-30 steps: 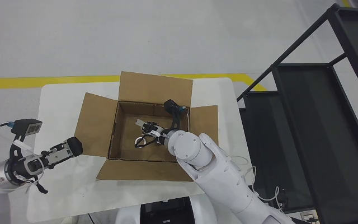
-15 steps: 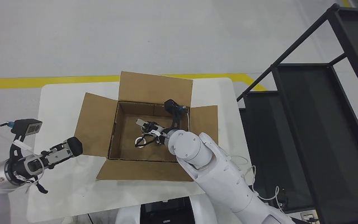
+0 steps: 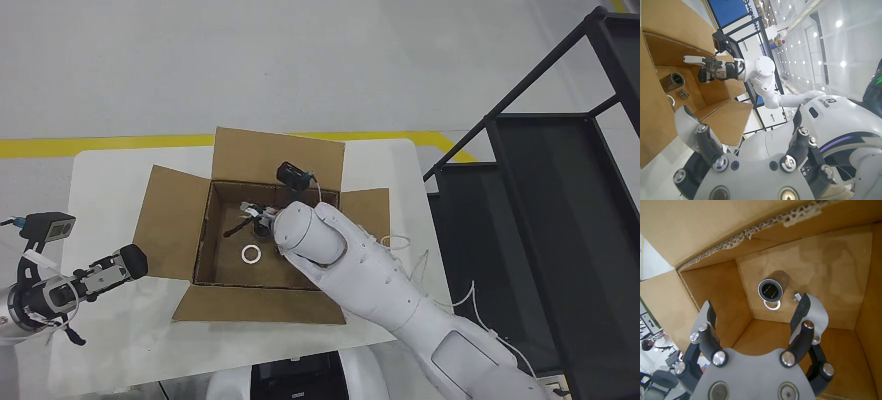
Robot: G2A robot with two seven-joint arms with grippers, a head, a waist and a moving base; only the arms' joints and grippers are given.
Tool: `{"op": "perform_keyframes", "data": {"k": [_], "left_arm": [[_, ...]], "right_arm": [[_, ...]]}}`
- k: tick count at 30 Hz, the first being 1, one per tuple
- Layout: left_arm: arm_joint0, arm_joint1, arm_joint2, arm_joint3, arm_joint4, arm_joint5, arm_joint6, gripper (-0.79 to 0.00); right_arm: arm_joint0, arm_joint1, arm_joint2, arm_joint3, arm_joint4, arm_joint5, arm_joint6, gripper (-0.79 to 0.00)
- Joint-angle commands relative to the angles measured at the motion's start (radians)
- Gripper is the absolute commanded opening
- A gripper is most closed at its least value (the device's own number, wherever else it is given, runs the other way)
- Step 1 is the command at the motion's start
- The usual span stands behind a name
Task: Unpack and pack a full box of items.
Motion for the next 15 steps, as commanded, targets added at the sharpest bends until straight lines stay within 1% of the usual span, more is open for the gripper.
{"op": "perform_keyframes", "data": {"k": [1,3,7,15], "left_arm": [[0.0,0.0,0.0,0.0,0.0,0.0,0.0,0.0],[0.0,0.0,0.0,0.0,0.0,0.0,0.0,0.0],[0.0,0.0,0.0,0.0,0.0,0.0,0.0,0.0],[0.0,0.0,0.0,0.0,0.0,0.0,0.0,0.0]], "right_arm": [[0.027,-0.016,-0.02,0.049,0.008,0.0,-0.002,0.0],[0.052,-0.034,-0.047,0.11,0.005,0.0,0.004,0.0],[0.07,-0.057,-0.071,0.17,-0.002,0.0,0.004,0.0],[0.071,-0.094,-0.073,0.252,-0.053,0.0,-0.025,0.0]]}}
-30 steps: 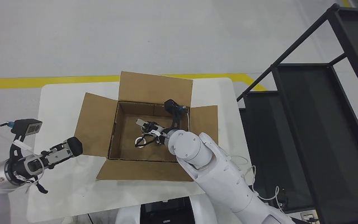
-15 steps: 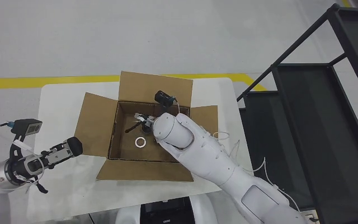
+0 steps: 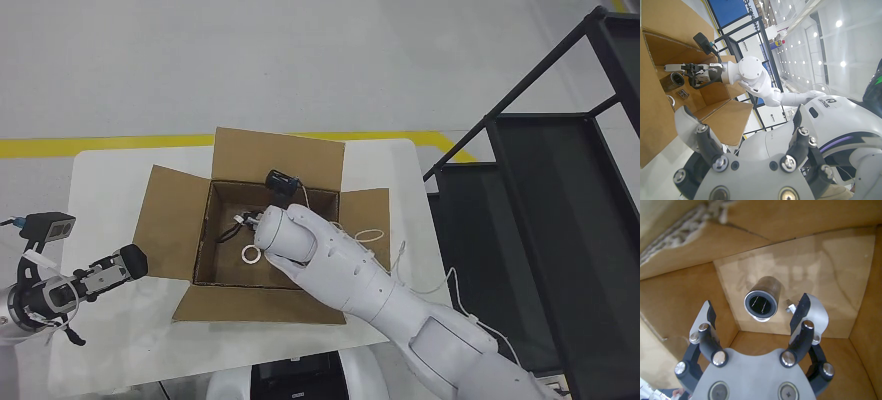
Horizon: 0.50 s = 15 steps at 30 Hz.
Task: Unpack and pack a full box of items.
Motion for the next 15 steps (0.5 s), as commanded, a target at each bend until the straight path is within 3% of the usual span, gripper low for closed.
{"op": "perform_keyframes", "data": {"k": [1,11,12,13,14,15], "left_arm": [[0.0,0.0,0.0,0.0,0.0,0.0,0.0,0.0],[0.0,0.0,0.0,0.0,0.0,0.0,0.0,0.0],[0.0,0.0,0.0,0.0,0.0,0.0,0.0,0.0],[0.0,0.0,0.0,0.0,0.0,0.0,0.0,0.0],[0.0,0.0,0.0,0.0,0.0,0.0,0.0,0.0],[0.0,0.0,0.0,0.0,0.0,0.0,0.0,0.0]], "right_arm": [[0.001,-0.009,0.001,0.017,-0.009,0.0,0.0,0.0],[0.017,-0.063,-0.005,0.113,-0.063,0.0,0.035,0.0],[0.019,-0.066,-0.003,0.12,-0.066,0.0,0.036,-0.225],[0.021,-0.071,-0.002,0.128,-0.071,0.0,0.038,-0.631],[0.023,-0.077,0.0,0.138,-0.077,0.0,0.04,-0.785],[0.024,-0.08,0.001,0.143,-0.081,0.0,0.041,-0.785]]}}
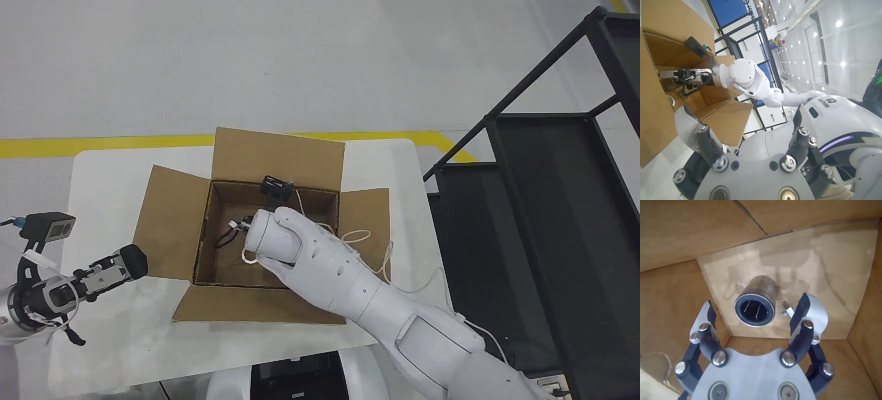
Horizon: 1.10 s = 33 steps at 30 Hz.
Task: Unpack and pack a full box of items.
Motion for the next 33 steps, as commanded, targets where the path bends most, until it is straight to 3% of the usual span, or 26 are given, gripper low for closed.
{"op": "perform_keyframes", "data": {"k": [1,11,16,26,33], "left_arm": [[0.0,0.0,0.0,0.0,0.0,0.0,0.0,0.0],[0.0,0.0,0.0,0.0,0.0,0.0,0.0,0.0],[0.0,0.0,0.0,0.0,0.0,0.0,0.0,0.0],[0.0,0.0,0.0,0.0,0.0,0.0,0.0,0.0],[0.0,0.0,0.0,0.0,0.0,0.0,0.0,0.0]], "right_arm": [[0.002,-0.009,0.002,0.016,-0.012,0.0,0.006,-0.785],[-0.003,-0.042,0.029,0.047,-0.075,0.0,0.03,-0.785],[-0.031,-0.047,0.05,-0.037,-0.159,0.0,0.055,-0.785],[-0.243,0.0,0.109,-0.456,-0.523,0.0,0.314,-0.785],[-0.446,0.059,0.165,-0.831,-0.637,-0.074,0.388,-0.785]]}}
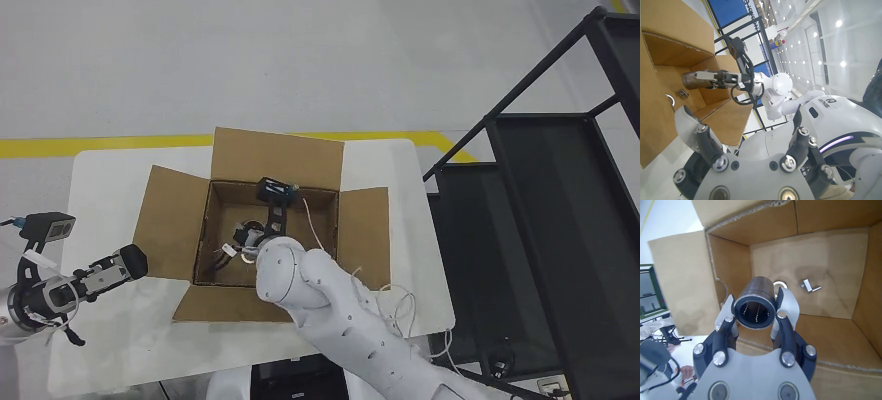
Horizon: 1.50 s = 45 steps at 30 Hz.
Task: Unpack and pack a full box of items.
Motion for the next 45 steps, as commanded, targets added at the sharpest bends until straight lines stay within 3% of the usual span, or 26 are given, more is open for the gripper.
{"op": "perform_keyframes", "data": {"k": [1,9,14,26,31,45], "left_arm": [[0.0,0.0,0.0,0.0,0.0,0.0,0.0,0.0],[0.0,0.0,0.0,0.0,0.0,0.0,0.0,0.0],[0.0,0.0,0.0,0.0,0.0,0.0,0.0,0.0],[0.0,0.0,0.0,0.0,0.0,0.0,0.0,0.0],[0.0,0.0,0.0,0.0,0.0,0.0,0.0,0.0],[0.0,0.0,0.0,0.0,0.0,0.0,0.0,0.0]], "right_arm": [[-0.051,0.017,0.035,-0.1,-0.044,-0.029,0.03,-0.785],[-0.257,0.056,0.177,-0.407,-0.172,-0.12,0.122,-0.785],[-0.361,0.061,0.26,-0.514,-0.178,-0.14,0.141,-0.785],[-0.423,0.048,0.494,-0.517,0.006,-0.025,0.027,-0.785],[-0.402,0.051,0.57,-0.517,0.109,-0.059,0.039,-0.785],[-0.406,0.055,0.599,-0.517,0.167,-0.092,0.045,-0.785]]}}
